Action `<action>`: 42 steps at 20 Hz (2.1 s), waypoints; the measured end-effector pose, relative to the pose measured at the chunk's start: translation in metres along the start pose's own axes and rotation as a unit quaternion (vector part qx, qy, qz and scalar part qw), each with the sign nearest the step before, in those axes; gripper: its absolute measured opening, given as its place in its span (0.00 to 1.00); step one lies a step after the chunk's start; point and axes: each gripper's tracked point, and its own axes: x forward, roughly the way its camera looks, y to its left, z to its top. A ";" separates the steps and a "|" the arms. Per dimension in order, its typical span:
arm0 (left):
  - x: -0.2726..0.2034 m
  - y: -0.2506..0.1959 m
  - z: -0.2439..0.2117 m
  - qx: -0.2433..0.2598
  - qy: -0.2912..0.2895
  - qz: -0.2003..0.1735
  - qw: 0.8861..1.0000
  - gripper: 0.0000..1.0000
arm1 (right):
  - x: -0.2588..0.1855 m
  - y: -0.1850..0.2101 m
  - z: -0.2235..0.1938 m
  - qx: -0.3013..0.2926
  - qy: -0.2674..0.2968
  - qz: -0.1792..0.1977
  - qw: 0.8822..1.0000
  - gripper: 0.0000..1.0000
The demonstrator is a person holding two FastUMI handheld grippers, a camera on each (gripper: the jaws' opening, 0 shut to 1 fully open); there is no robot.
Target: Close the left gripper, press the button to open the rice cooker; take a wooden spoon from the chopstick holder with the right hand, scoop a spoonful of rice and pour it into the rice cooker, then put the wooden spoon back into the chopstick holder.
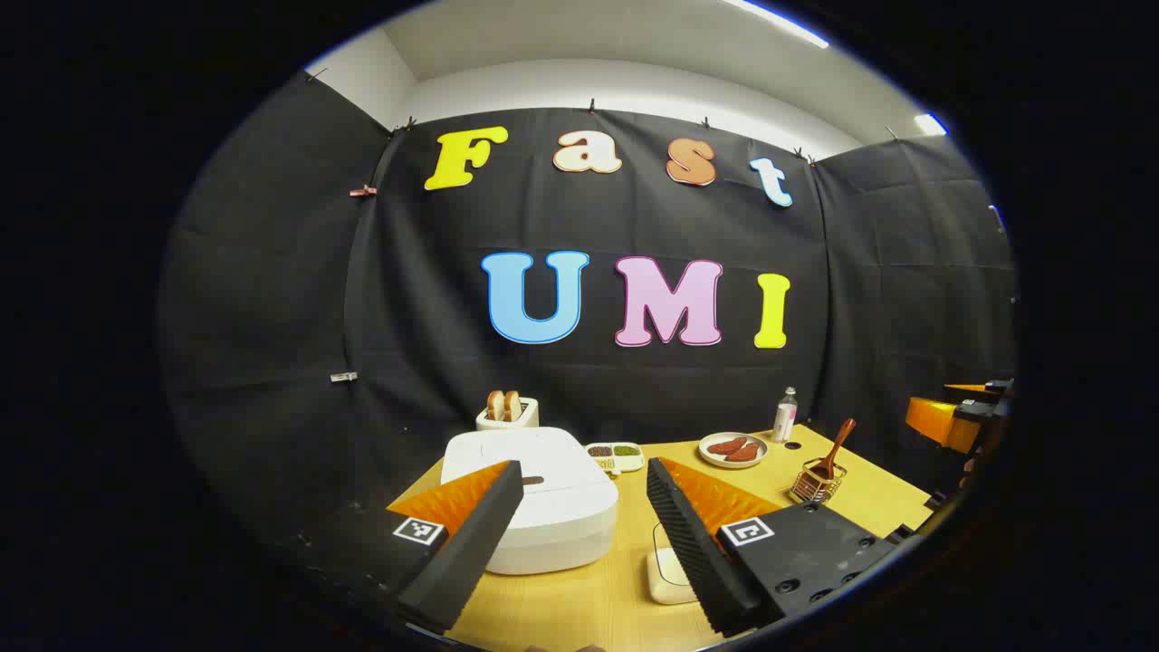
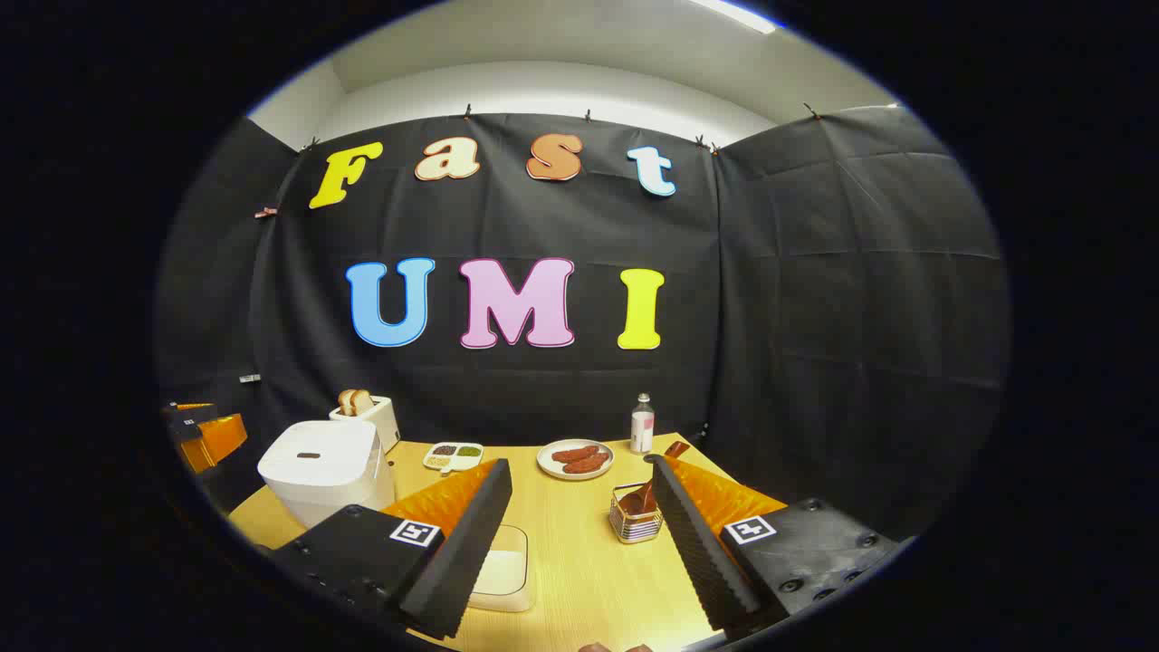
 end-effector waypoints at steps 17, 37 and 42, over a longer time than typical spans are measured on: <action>0.041 -0.021 -0.014 -0.009 0.047 -0.005 0.999 0.95 | 0.052 -0.023 0.006 0.005 0.021 -0.008 1.000 0.98; 0.171 0.076 -0.025 -0.051 0.148 0.058 0.986 0.22 | 0.070 0.005 -0.026 -0.004 0.061 0.073 0.995 0.98; 0.198 0.084 -0.072 -0.083 0.210 0.053 0.973 0.07 | 0.070 -0.010 -0.034 -0.005 0.076 0.050 0.996 0.98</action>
